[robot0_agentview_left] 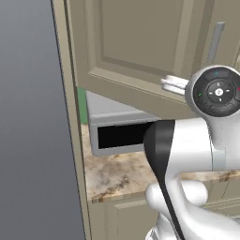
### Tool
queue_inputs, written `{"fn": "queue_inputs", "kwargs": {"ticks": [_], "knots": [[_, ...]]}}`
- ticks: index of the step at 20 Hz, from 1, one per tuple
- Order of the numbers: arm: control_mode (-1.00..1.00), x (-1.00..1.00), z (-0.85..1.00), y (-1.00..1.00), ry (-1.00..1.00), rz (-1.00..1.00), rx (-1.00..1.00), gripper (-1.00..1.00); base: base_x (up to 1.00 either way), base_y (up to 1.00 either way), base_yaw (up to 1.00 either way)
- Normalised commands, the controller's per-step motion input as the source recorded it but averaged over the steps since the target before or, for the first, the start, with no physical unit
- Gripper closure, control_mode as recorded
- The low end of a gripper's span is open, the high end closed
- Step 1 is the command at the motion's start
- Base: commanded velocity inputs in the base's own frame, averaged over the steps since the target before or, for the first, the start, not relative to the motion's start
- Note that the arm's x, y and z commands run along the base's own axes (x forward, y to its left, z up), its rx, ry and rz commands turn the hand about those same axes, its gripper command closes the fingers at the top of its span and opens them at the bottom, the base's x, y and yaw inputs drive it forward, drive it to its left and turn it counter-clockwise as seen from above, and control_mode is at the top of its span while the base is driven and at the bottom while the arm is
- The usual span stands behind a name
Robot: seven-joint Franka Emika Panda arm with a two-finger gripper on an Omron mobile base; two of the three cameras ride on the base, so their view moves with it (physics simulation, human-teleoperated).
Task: Open the cabinet, pick the kettle from the cabinet, and place it in the sink.
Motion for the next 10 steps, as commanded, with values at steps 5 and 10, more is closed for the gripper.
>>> {"fn": "queue_inputs", "kwargs": {"ticks": [5, 10], "knots": [[-1.0, -0.08, -0.04, 0.18, 0.12, -0.02, 0.0, -1.0, 0.0, 0.0, 0.0], [-1.0, -0.14, -0.1, -0.03, 0.07, 0.0, 0.0, -1.0, 0.0, 0.0, 0.0]]}}
